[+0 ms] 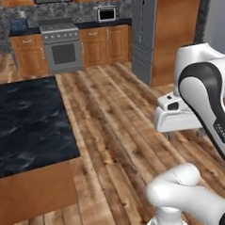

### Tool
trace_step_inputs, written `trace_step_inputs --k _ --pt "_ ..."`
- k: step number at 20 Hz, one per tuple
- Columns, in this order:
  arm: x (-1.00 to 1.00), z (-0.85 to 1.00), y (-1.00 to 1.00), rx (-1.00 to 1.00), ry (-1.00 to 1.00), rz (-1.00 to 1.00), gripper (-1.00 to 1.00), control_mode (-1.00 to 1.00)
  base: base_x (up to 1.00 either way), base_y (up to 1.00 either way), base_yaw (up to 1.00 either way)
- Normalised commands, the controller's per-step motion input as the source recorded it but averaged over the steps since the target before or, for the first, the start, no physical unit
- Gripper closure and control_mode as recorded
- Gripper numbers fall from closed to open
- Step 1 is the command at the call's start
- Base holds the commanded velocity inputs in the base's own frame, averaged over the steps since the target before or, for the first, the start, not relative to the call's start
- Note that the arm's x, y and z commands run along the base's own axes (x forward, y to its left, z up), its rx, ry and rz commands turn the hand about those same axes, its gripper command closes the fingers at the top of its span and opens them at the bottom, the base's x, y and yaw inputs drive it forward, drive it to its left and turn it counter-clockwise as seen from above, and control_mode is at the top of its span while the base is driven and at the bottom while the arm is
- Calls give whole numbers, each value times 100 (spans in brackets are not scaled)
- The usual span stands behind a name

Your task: Pick up the bowls from the cabinet and place each bowl in front of a stool on the dining counter.

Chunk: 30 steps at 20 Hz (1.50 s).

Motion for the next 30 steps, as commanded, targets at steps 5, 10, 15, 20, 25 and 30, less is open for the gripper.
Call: trace_step_inputs --k 5,10,15,20,25,30 --pt "0 0 0 0 0 0 -100 100 62 -100 22" --pt "0 0 0 0 0 0 -100 100 95 -100 19" --pt "0 0 0 0 0 0 -100 100 100 -100 14" --pt "0 0 0 0 0 0 -100 100 100 -100 15" --pt "0 0 0 0 0 0 -100 100 100 -64 5" --pt "0 0 0 0 0 0 -100 100 100 37 -3"
